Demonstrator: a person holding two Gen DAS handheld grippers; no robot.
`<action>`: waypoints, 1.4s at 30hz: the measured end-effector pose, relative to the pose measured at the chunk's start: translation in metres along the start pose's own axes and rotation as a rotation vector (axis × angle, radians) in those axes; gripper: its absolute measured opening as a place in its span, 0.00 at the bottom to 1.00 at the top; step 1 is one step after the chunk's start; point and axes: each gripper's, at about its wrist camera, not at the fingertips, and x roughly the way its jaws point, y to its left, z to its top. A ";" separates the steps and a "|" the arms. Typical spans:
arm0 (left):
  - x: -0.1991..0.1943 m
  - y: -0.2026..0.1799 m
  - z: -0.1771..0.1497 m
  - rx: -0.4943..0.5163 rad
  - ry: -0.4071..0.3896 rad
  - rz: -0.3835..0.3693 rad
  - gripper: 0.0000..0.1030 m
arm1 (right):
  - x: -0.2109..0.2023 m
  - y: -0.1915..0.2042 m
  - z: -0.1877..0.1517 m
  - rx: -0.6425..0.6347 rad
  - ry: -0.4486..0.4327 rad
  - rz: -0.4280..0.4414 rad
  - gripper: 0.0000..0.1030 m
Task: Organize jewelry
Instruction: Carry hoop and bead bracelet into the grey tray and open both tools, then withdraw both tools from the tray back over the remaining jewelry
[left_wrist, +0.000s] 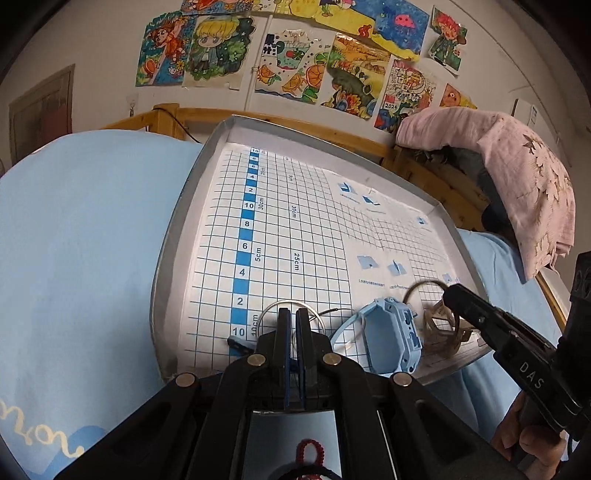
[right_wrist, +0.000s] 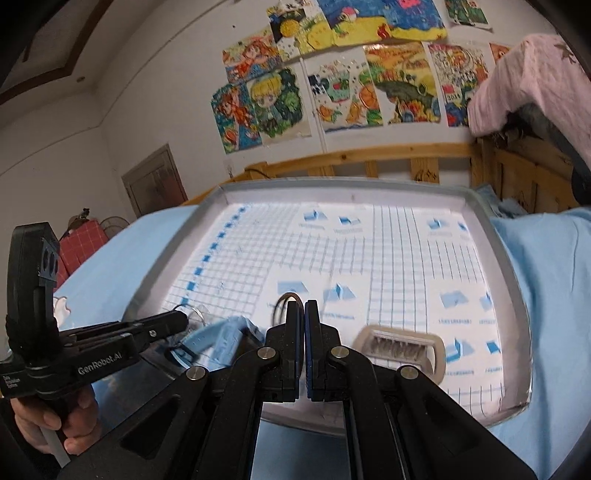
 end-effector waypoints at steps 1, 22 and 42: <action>-0.001 0.000 0.001 -0.003 -0.001 0.000 0.03 | -0.001 -0.003 -0.002 0.003 0.006 -0.003 0.03; -0.146 -0.022 -0.028 0.069 -0.374 0.039 1.00 | -0.126 -0.003 -0.009 0.015 -0.232 -0.032 0.96; -0.324 -0.053 -0.121 0.109 -0.526 0.016 1.00 | -0.330 0.061 -0.058 -0.086 -0.387 -0.035 0.98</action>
